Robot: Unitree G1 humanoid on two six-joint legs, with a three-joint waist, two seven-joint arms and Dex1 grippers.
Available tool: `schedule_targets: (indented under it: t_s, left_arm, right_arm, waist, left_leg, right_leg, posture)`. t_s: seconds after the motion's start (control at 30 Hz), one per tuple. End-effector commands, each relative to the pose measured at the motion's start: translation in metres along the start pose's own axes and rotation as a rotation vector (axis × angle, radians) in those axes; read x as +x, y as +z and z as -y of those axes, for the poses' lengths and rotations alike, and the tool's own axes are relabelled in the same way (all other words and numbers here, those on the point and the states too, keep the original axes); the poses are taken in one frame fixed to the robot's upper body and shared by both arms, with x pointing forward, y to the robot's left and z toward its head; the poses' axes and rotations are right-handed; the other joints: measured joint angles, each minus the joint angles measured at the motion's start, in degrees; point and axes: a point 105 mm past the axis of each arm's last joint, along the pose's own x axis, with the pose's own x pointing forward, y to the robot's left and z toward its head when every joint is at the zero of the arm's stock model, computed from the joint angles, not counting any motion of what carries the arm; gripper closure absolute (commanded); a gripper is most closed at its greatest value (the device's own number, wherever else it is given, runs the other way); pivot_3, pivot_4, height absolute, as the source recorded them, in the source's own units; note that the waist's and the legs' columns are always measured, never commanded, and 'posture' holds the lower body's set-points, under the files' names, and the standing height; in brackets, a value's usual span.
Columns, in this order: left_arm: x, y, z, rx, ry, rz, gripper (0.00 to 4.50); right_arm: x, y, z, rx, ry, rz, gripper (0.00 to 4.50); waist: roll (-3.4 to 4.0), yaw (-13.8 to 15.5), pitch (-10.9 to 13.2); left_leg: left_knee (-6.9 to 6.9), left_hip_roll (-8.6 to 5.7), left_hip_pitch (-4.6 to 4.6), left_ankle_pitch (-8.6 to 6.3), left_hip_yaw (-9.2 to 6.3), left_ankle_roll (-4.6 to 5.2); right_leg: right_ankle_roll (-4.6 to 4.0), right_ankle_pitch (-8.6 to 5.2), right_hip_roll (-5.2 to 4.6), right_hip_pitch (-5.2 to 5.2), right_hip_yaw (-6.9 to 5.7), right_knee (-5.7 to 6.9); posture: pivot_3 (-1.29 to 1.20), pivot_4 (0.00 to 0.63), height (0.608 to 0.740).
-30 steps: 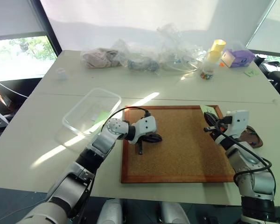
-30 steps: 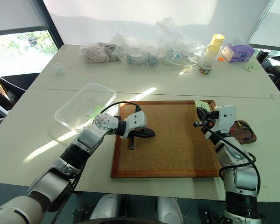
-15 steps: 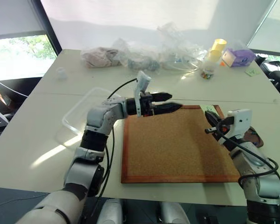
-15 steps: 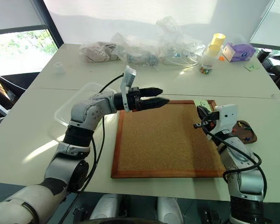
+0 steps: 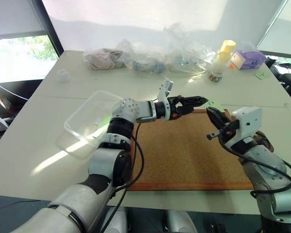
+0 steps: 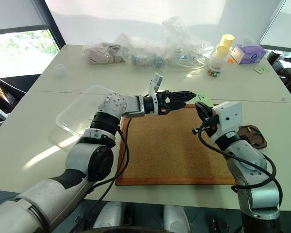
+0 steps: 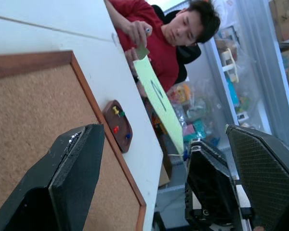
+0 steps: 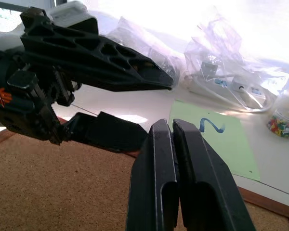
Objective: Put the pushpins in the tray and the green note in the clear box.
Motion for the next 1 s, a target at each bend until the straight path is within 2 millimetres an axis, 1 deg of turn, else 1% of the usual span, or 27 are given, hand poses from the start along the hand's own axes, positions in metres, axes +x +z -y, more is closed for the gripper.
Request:
schedule_targets:
  t_s: [0.03, 0.1, 0.2, 0.23, 0.3, 0.33, 0.4, 0.43, 0.47, 0.67, 0.77, 0.83, 0.93, 1.0]
  left_arm:
    - [0.008, 0.008, 0.02, 0.051, -0.058, 0.013, 0.06]
    - [0.01, 0.007, 0.02, 0.052, -0.06, 0.014, 0.06]
    - [0.012, 0.008, 0.018, 0.067, -0.049, 0.033, 0.86]
    - [0.013, 0.008, 0.018, 0.068, -0.051, 0.033, 1.33]
    - [0.013, 0.008, 0.018, 0.071, -0.053, 0.034, 2.1]
    - [0.013, 0.008, 0.018, 0.074, -0.051, 0.034, 2.67]
    - [0.013, 0.009, 0.017, 0.081, -0.046, 0.036, 3.64]
    - [0.013, 0.009, 0.017, 0.084, -0.044, 0.038, 4.12]
    - [0.013, 0.009, 0.017, 0.089, -0.041, 0.039, 4.49]
    - [0.012, 0.009, 0.014, 0.098, -0.034, 0.042, 4.49]
    - [0.011, 0.004, 0.007, 0.155, -0.002, 0.017, 4.49]
    - [0.01, -0.001, 0.003, 0.196, 0.012, -0.006, 4.49]
    - [0.006, -0.008, -0.006, 0.209, 0.033, -0.024, 4.49]
    - [0.003, -0.01, -0.009, 0.203, 0.039, -0.025, 4.49]
  right_arm:
    - [-0.002, 0.015, -0.006, -0.035, 0.011, 0.049, 4.5]
    - [-0.003, 0.016, -0.01, -0.032, 0.02, 0.053, 4.5]
    - [-0.004, 0.018, -0.016, -0.03, 0.036, 0.056, 4.5]
    - [-0.004, 0.018, -0.017, -0.029, 0.037, 0.056, 4.5]
    - [-0.004, 0.019, -0.017, -0.029, 0.036, 0.056, 4.5]
    - [-0.004, 0.019, -0.018, -0.029, 0.036, 0.056, 4.5]
    - [-0.004, 0.019, -0.018, -0.029, 0.036, 0.056, 4.5]
    - [-0.004, 0.019, -0.018, -0.029, 0.037, 0.057, 4.5]
    - [-0.004, 0.019, -0.018, -0.029, 0.038, 0.057, 4.5]
    - [-0.004, 0.02, -0.02, -0.025, 0.044, 0.063, 4.5]
    - [-0.004, 0.021, -0.019, -0.01, 0.032, 0.073, 4.5]
    - [-0.005, 0.026, -0.013, 0.032, -0.012, 0.105, 4.5]
    - [-0.011, 0.04, 0.009, 0.174, -0.134, 0.198, 4.5]
    - [-0.017, 0.044, 0.023, 0.27, -0.209, 0.245, 4.5]
  waist:
    - [0.0, 0.04, 0.0]
    - [0.0, 0.05, 0.0]
    - [0.0, 0.06, 0.0]
    - [0.0, 0.06, 0.0]
    - [0.0, 0.06, 0.0]
    - [0.0, 0.06, 0.0]
    - [0.0, 0.07, 0.0]
    - [0.0, 0.06, 0.0]
    - [0.0, 0.07, 0.0]
    - [0.0, 0.06, 0.0]
    - [0.0, 0.06, 0.0]
    - [0.01, 0.05, 0.0]
    - [0.01, 0.1, -0.01]
    - [0.02, 0.15, -0.01]
  left_leg:
    - [0.0, 0.0, 0.0, 0.0, 0.0, 0.0]
    - [0.0, 0.0, 0.0, 0.0, 0.0, 0.0]
    - [0.0, -0.01, 0.0, 0.0, 0.0, 0.0]
    - [0.0, -0.01, 0.0, 0.0, 0.0, 0.0]
    - [0.0, -0.01, 0.0, 0.0, 0.0, 0.0]
    - [0.0, -0.01, 0.0, 0.0, 0.0, 0.0]
    - [0.0, -0.01, 0.0, 0.0, 0.0, 0.0]
    - [0.0, -0.01, 0.0, 0.0, 0.0, 0.0]
    - [0.0, -0.01, 0.0, 0.0, 0.0, 0.0]
    - [0.0, -0.01, 0.0, 0.0, 0.0, 0.0]
    - [0.0, -0.01, 0.0, 0.0, 0.0, 0.0]
    - [0.0, -0.02, 0.0, 0.0, 0.0, 0.0]
    - [0.0, 0.0, -0.01, 0.01, 0.0, -0.02]
    - [0.02, 0.02, -0.02, 0.04, 0.01, -0.07]
  right_leg:
    - [0.0, 0.0, 0.0, 0.0, 0.0, 0.0]
    - [0.0, 0.0, -0.01, 0.0, 0.0, 0.0]
    - [0.0, 0.0, -0.01, 0.0, 0.01, -0.01]
    - [0.0, 0.0, -0.01, 0.0, 0.01, -0.01]
    - [0.0, 0.0, -0.01, 0.0, 0.01, -0.01]
    - [0.0, 0.0, -0.01, 0.0, 0.01, -0.01]
    - [0.0, 0.0, -0.01, 0.01, 0.01, -0.01]
    - [0.0, 0.0, -0.01, 0.0, 0.01, -0.01]
    - [0.0, 0.0, -0.01, 0.0, 0.01, -0.01]
    - [0.0, 0.0, -0.01, 0.0, 0.01, -0.01]
    - [0.0, 0.0, -0.01, 0.0, 0.01, -0.01]
    - [0.0, 0.0, -0.01, 0.01, 0.01, -0.01]
    - [-0.01, 0.0, -0.02, 0.0, 0.01, 0.02]
    - [-0.01, 0.01, -0.07, -0.03, 0.02, 0.07]
  posture:
    - [0.0, 0.15, 0.74]
    - [0.0, 0.15, 0.74]
    - [0.0, 0.15, 0.74]
    - [0.0, 0.15, 0.74]
    - [0.0, 0.15, 0.74]
    - [0.0, 0.15, 0.74]
    - [0.0, 0.15, 0.74]
    - [0.0, 0.15, 0.74]
    - [0.0, 0.15, 0.74]
    - [0.0, 0.15, 0.74]
    - [0.0, 0.15, 0.74]
    - [0.0, 0.15, 0.74]
    - [0.0, 0.15, 0.74]
    - [0.0, 0.15, 0.74]
